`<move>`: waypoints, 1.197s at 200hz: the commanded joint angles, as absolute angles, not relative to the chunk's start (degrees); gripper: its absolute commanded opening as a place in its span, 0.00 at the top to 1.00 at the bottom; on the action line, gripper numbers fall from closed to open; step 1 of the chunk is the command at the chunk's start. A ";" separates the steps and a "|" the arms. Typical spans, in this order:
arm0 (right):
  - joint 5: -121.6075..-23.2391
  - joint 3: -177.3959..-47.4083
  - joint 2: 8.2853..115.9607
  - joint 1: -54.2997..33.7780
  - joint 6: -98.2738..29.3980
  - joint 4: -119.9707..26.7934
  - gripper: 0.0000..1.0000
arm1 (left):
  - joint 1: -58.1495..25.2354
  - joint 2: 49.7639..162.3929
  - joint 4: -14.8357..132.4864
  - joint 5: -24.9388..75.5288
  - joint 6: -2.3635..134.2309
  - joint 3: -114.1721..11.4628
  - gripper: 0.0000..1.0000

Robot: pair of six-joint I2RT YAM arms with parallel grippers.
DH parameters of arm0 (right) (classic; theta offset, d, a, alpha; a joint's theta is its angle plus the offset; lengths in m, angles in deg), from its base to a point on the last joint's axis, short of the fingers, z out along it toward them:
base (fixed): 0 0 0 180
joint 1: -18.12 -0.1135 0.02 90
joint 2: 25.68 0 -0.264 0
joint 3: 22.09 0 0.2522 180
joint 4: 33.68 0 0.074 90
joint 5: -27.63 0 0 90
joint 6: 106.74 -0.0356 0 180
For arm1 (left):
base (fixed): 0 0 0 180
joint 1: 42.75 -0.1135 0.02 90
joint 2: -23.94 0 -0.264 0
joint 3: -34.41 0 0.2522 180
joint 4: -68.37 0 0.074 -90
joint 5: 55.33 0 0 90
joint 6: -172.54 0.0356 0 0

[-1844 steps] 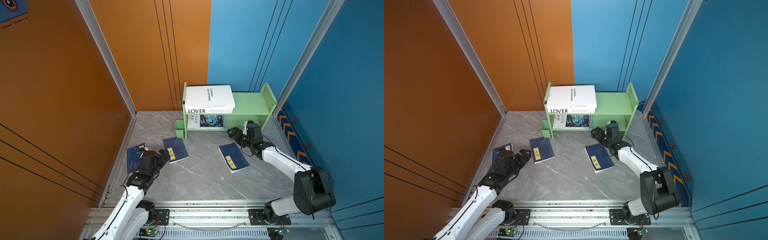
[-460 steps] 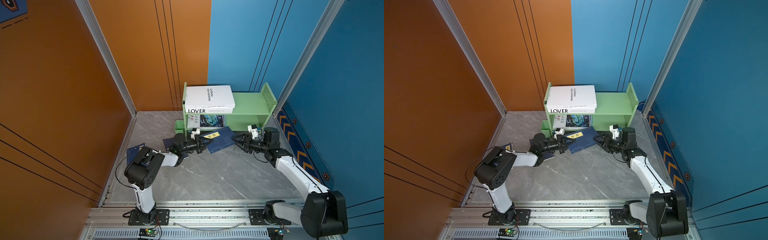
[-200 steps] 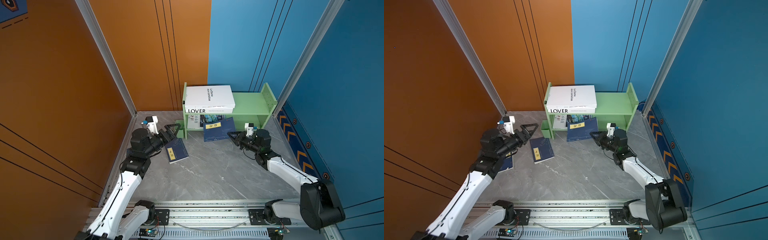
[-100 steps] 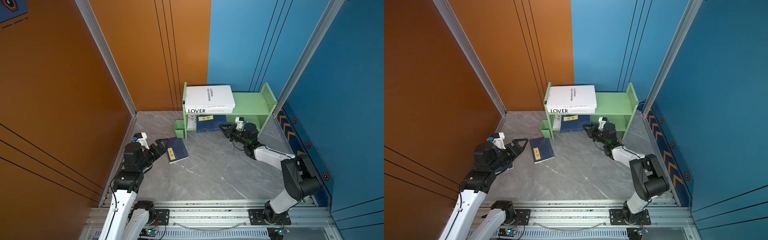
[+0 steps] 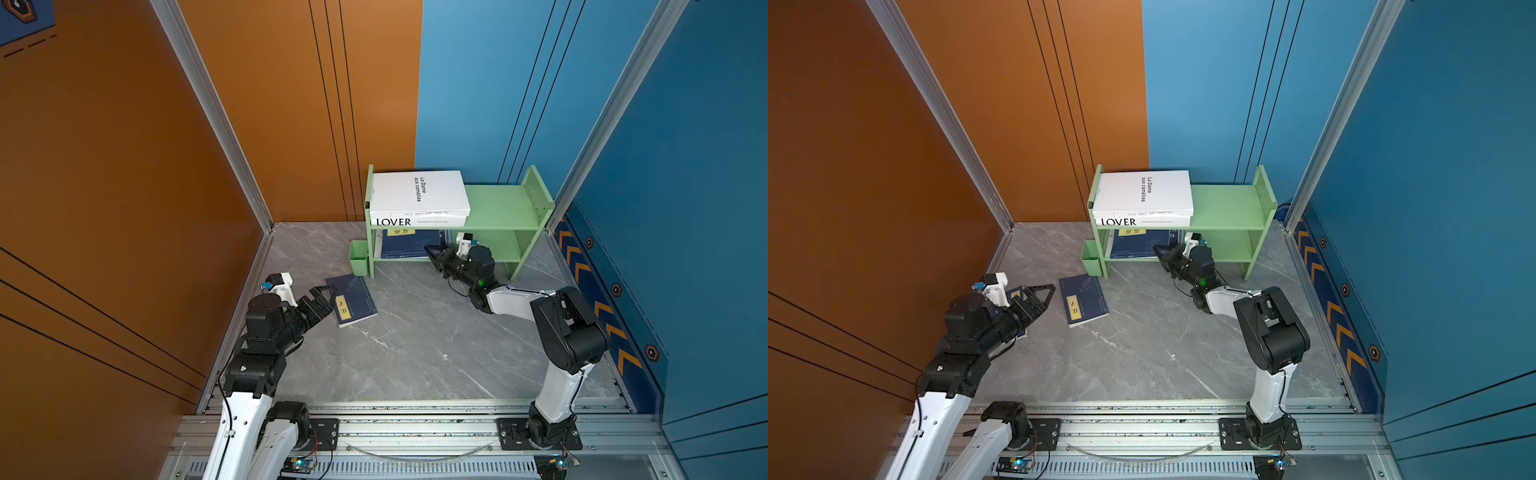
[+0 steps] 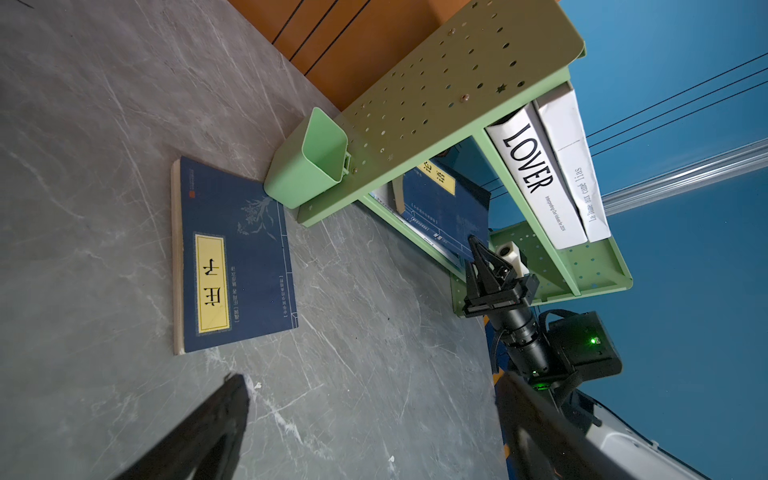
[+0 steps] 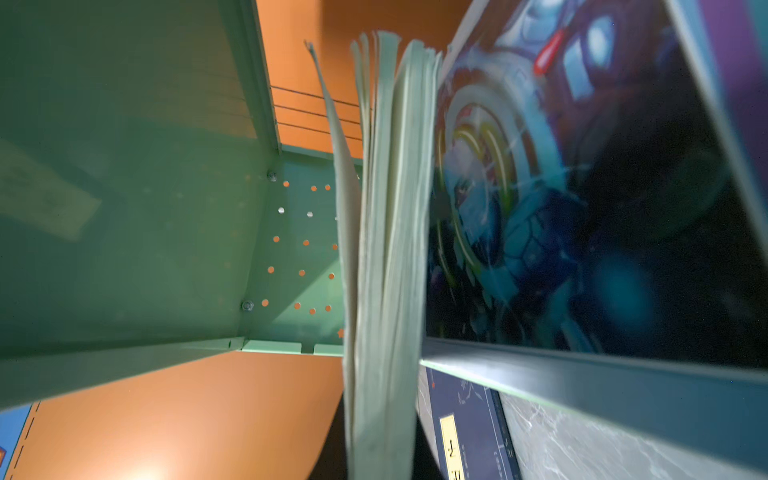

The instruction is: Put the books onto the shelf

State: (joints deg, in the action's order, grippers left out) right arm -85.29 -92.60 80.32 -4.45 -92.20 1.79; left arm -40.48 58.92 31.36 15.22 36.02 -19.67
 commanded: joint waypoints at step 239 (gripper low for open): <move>-82.50 -104.33 88.13 -6.84 -82.48 -5.74 0.88 | -40.90 56.50 31.67 15.19 33.59 -14.43 0.06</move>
State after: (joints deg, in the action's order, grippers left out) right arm -82.01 -102.41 87.20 -6.63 -84.24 -4.04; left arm -40.48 56.89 31.16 15.18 33.61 -14.99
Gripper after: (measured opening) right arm 0.120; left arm 0.941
